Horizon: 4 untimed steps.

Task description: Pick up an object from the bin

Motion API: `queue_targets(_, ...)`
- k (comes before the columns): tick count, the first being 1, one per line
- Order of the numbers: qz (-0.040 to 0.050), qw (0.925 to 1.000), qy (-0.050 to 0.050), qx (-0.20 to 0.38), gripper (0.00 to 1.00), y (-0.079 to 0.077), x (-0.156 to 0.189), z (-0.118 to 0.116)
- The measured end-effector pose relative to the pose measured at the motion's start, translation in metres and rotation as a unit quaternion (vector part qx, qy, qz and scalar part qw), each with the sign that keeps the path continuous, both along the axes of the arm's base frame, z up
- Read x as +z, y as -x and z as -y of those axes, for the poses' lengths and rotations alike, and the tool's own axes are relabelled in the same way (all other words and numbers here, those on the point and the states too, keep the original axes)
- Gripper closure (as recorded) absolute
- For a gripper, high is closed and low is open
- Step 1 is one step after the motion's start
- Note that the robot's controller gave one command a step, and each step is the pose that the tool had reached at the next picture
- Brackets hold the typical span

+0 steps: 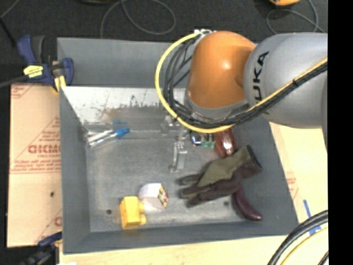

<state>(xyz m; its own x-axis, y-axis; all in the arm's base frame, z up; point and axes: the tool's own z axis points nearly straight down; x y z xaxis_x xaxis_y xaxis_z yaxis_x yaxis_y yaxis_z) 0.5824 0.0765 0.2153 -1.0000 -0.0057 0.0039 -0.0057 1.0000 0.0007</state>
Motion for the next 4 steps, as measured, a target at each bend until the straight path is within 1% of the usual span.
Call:
queue_targets(1, 0.0037, 1.0, 0.0, -0.001, 0.0, -0.001, 0.005, 0.0)
queue_targets(2, 0.0039, 1.0, 0.0, -0.001, 0.0, -0.001, 0.004, 0.001)
queue_targets(3, 0.0015, 1.0, 0.001, 0.006, 0.0, 0.014, -0.024, 0.027)
queue_targets(4, 0.0081, 0.9998, 0.0, 0.016, 0.0, 0.052, -0.052, 0.027)
